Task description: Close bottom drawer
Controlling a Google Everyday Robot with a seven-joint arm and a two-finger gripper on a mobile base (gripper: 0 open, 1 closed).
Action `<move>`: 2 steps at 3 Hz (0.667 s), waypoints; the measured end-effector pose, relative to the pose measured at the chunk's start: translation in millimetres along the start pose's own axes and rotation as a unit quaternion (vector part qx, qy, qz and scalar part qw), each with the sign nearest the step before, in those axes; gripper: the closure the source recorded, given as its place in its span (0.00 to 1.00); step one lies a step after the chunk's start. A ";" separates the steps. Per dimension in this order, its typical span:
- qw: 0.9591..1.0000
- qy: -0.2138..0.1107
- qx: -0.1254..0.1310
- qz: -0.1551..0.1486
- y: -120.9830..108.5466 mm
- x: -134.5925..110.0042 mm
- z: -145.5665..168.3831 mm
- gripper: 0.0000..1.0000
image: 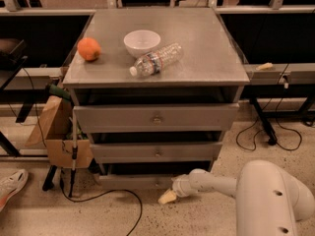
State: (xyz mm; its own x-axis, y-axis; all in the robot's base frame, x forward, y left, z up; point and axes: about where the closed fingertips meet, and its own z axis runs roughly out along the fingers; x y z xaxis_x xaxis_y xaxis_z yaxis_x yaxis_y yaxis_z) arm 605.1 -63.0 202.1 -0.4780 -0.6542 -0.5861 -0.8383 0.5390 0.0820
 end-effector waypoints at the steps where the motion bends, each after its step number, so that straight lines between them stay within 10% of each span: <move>1: 1.000 0.000 -0.008 0.013 -4.6 11.4 15.3 0.40; 2: 1.000 0.001 -0.008 0.028 -18.0 19.4 28.7 0.63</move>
Offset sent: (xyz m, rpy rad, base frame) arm 0.0297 -0.0177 -0.0527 0.0264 0.0561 -0.0702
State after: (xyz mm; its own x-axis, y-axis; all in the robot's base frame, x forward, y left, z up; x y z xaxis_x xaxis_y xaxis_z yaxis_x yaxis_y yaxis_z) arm 618.5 -70.2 166.1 -0.5252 -0.6238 -0.5789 -0.8139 0.5667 0.1278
